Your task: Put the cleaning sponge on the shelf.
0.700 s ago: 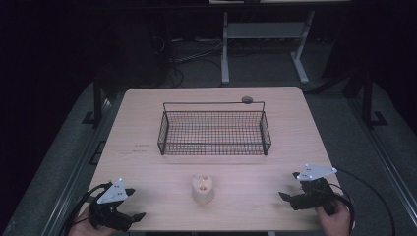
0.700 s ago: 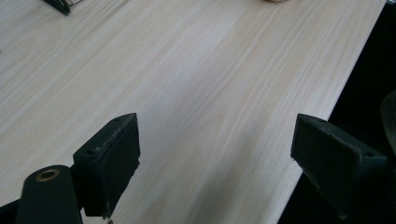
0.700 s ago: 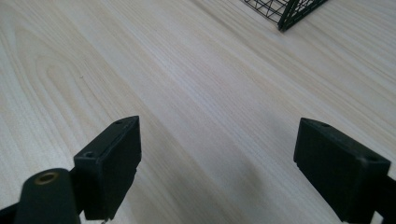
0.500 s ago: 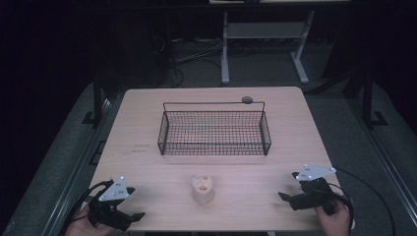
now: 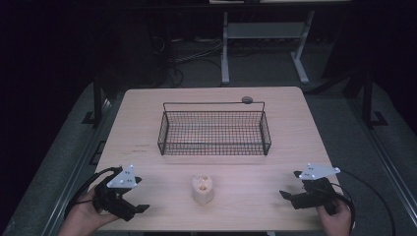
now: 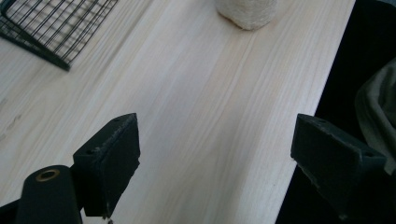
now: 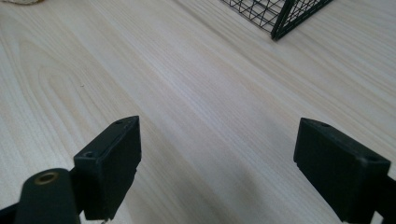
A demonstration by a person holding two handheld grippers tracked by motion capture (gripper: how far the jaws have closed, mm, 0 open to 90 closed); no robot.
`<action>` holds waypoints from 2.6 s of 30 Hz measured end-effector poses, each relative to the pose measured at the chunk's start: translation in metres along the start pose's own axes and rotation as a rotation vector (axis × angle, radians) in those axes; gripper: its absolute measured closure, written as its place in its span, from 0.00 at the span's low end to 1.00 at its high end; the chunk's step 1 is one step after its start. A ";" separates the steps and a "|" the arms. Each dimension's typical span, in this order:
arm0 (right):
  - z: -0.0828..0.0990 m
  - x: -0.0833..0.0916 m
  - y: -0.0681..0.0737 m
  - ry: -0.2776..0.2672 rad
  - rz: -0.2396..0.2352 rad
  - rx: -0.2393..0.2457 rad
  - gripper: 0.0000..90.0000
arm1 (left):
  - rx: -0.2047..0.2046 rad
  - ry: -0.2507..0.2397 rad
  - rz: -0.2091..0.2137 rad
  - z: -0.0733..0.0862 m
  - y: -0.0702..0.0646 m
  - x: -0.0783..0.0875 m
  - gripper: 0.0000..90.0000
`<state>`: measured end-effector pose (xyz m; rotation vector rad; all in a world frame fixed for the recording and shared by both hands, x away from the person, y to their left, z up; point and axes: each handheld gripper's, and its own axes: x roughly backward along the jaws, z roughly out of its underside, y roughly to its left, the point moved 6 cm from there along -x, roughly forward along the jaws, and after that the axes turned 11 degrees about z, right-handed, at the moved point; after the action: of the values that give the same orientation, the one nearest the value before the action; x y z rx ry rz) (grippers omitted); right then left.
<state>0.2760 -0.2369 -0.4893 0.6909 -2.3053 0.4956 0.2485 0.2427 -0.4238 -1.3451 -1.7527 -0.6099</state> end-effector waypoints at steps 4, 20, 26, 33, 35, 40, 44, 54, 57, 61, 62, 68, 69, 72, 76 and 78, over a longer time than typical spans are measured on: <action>0.000 0.000 -0.001 0.002 0.003 -0.003 0.16 | -0.013 0.015 0.020 -0.008 0.000 -0.005 0.17; 0.000 0.000 0.003 -0.004 -0.029 0.017 0.16 | -0.090 0.079 0.077 -0.054 -0.002 -0.027 0.17; -0.001 0.001 0.005 -0.011 -0.034 0.018 0.16 | -0.110 0.099 0.092 -0.069 -0.001 -0.038 0.17; -0.001 0.001 0.007 -0.011 -0.034 0.028 0.16 | -0.129 0.122 0.113 -0.084 -0.001 -0.050 0.17; -0.001 0.002 0.006 -0.014 -0.034 0.028 0.16 | -0.130 0.127 0.116 -0.087 0.000 -0.053 0.17; -0.001 0.004 0.005 -0.025 -0.038 0.010 0.16 | -0.139 0.142 0.122 -0.093 0.000 -0.059 0.17; 0.000 0.006 0.003 -0.036 -0.039 -0.002 0.16 | -0.137 0.158 0.132 -0.098 0.002 -0.064 0.17; 0.002 0.007 0.002 -0.045 -0.051 0.002 0.16 | -0.143 0.192 0.156 -0.110 0.002 -0.078 0.17; 0.002 0.008 0.002 -0.044 -0.053 0.001 0.16 | -0.145 0.205 0.162 -0.113 0.003 -0.082 0.17; 0.001 0.007 0.002 -0.051 -0.056 0.004 0.16 | -0.152 0.223 0.162 -0.117 0.003 -0.086 0.17; 0.001 0.007 0.003 -0.049 -0.059 -0.002 0.16 | -0.156 0.224 0.162 -0.119 0.003 -0.086 0.17; 0.001 0.007 0.004 -0.047 -0.065 0.010 0.16 | -0.152 0.235 0.172 -0.122 0.004 -0.092 0.17; 0.000 0.007 0.004 -0.049 -0.065 0.012 0.16 | -0.155 0.236 0.173 -0.123 0.004 -0.092 0.17; 0.000 0.006 0.004 -0.047 -0.064 0.012 0.16 | -0.158 0.233 0.181 -0.125 0.003 -0.094 0.17; 0.000 0.006 0.005 -0.045 -0.068 0.011 0.16 | -0.155 0.249 0.188 -0.125 0.004 -0.098 0.17; 0.000 0.006 0.005 -0.042 -0.069 0.010 0.16 | -0.150 0.256 0.193 -0.125 0.004 -0.100 0.17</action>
<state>0.2693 -0.2350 -0.4864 0.7906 -2.3109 0.4648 0.3009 0.0919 -0.4397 -1.4487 -1.3766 -0.7797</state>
